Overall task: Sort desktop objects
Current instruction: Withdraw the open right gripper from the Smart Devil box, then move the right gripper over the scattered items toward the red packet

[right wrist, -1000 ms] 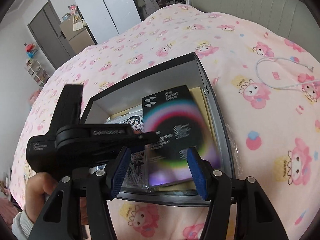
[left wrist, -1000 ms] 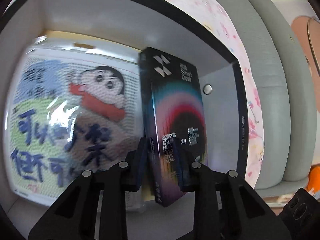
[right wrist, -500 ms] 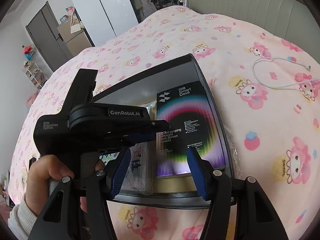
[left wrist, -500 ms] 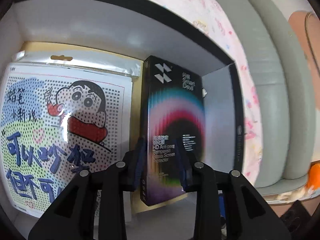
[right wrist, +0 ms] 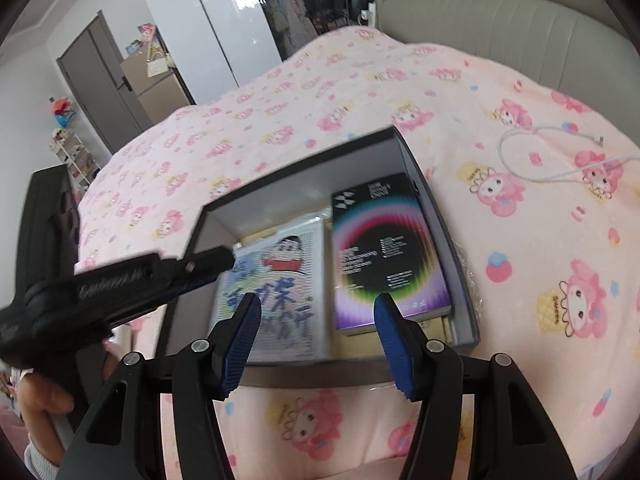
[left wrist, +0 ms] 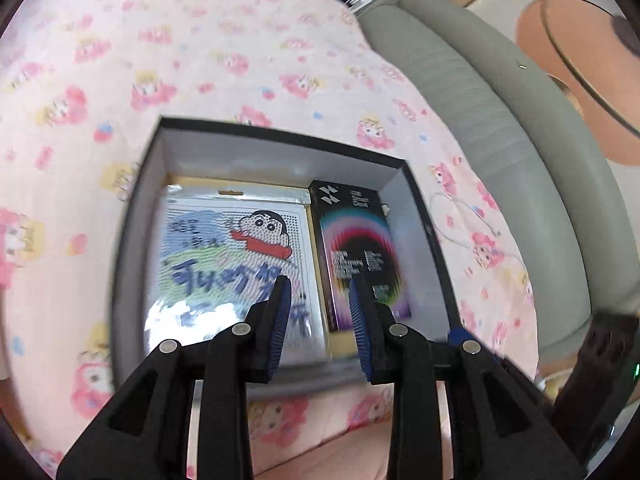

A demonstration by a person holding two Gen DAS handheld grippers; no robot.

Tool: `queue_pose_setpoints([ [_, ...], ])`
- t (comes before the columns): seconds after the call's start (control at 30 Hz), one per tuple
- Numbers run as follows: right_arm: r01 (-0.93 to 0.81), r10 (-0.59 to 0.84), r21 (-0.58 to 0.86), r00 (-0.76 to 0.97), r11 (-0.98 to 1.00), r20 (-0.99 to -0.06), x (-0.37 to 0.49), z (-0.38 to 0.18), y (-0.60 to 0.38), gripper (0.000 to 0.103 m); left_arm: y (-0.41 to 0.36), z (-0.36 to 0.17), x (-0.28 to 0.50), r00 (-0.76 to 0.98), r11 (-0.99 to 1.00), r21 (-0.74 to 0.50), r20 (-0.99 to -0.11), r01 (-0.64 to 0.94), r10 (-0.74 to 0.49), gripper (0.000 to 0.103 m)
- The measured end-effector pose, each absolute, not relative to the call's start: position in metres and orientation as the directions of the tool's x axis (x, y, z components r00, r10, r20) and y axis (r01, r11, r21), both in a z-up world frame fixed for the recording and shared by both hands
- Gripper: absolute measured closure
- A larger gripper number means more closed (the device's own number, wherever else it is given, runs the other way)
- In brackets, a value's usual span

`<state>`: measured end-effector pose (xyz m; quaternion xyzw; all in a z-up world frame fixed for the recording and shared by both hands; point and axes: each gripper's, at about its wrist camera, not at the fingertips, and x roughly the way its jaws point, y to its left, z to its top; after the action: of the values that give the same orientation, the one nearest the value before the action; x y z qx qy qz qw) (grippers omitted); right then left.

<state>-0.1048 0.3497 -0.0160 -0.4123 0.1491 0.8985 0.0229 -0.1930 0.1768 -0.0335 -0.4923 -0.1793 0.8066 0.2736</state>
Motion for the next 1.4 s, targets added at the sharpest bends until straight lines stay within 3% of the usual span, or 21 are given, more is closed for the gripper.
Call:
queue_pose_setpoints([
  [0.13, -0.131, -0.101, 0.255, -0.677, -0.958, -0.729, -0.089, 0.002, 0.329, 0.048, 0.149, -0.003, -0.157, -0.410, -0.789, -0.536, -0.674, -0.301, 0.614, 0.069],
  [0.63, -0.007, -0.155, 0.237, -0.737, -0.971, -0.658, -0.028, 0.055, 0.237, 0.048, 0.065, 0.063, -0.056, -0.548, -0.826, -0.420, -0.618, -0.376, 0.564, 0.070],
  [1.17, 0.265, -0.321, 0.188, -0.674, -0.946, -0.665, -0.016, 0.045, 0.108, 0.048, -0.069, 0.038, 0.003, -0.661, -0.855, -0.498, -0.595, -0.144, 0.458, 0.068],
  [1.4, 0.346, -0.372, 0.183, -0.628, -0.920, -0.683, -0.028, 0.027, 0.059, 0.048, -0.110, 0.016, 0.003, -0.672, -0.871, -0.489, -0.630, -0.047, 0.390, 0.068],
])
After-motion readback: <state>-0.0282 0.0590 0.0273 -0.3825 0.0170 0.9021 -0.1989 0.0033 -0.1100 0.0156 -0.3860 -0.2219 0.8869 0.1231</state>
